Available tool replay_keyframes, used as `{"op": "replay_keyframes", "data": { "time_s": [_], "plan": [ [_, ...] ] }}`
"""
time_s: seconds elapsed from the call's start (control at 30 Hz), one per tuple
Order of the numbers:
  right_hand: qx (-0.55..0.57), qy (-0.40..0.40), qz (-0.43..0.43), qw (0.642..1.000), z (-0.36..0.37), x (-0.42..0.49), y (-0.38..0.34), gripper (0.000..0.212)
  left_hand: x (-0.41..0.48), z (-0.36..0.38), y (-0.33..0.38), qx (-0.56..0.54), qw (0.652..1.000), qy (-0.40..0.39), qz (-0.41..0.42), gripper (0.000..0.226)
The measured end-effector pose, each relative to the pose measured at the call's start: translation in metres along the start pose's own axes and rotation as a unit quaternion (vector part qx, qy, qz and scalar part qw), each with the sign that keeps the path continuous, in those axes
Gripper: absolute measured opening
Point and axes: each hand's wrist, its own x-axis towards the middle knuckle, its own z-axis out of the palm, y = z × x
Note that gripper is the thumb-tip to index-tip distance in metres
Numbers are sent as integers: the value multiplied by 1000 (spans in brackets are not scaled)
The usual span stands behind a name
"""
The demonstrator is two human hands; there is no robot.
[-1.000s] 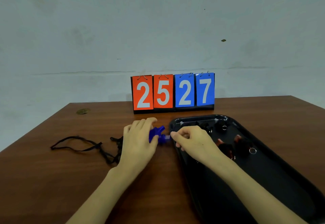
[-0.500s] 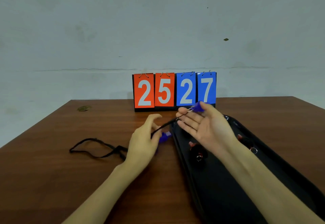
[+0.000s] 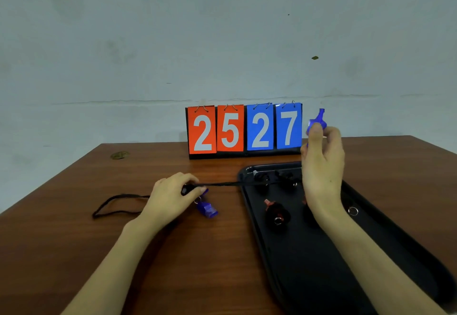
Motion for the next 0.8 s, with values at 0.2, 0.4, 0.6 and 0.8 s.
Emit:
{"op": "replay_keyframes", "data": {
  "time_s": [0.2, 0.4, 0.6, 0.8],
  "plan": [
    [7, -81, 22, 996, 9, -11, 8, 23, 1, 1, 36, -44, 989, 117, 83, 6],
    [-115, -96, -22, 988, 5, -10, 16, 25, 39, -52, 73, -368, 913, 175, -34, 13],
    [-146, -95, -18, 984, 5, -7, 21, 28, 61, -53, 61, -217, 962, 164, -34, 7],
    [-116, -76, -20, 990, 1, -6, 15, 26, 74, -36, 24, -57, 987, 34, -147, 23]
  ]
}}
